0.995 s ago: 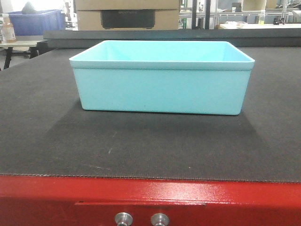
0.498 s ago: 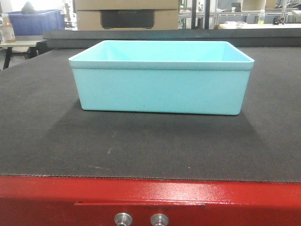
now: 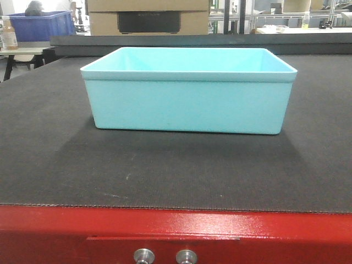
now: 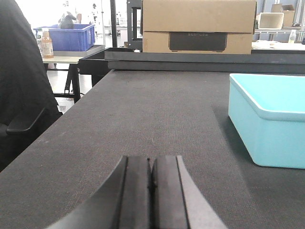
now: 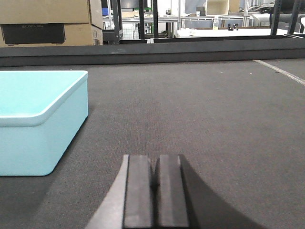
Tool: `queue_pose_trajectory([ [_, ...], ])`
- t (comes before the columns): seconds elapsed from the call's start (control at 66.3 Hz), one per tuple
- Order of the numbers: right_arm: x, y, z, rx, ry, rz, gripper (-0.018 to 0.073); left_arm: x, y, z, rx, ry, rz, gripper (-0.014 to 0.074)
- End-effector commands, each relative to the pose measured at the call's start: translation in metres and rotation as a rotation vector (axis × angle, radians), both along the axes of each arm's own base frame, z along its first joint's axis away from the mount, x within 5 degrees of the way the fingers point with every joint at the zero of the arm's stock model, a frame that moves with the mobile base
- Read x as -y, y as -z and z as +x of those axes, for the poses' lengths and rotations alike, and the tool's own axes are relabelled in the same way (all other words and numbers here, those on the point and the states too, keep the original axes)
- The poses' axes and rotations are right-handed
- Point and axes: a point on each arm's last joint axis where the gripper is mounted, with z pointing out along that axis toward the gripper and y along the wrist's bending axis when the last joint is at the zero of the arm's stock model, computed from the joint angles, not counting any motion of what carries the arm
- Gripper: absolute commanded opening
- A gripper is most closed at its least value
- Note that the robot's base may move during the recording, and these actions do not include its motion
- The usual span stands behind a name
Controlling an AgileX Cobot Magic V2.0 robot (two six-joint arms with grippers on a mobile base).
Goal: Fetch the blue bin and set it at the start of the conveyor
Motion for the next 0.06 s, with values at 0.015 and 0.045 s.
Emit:
queue_pose_trajectory([
  [0.015, 0.0004, -0.0018, -0.0004, 0.018, 0.008, -0.02, -0.0162, 0.0001, -0.0031, -0.0006, 0.031, 0.002, -0.005, -0.0111],
  [0.045, 0.0004, -0.0018, -0.0004, 0.018, 0.008, -0.02, -0.0162, 0.0001, -0.0031, -0.0006, 0.031, 0.002, -0.005, -0.0111],
])
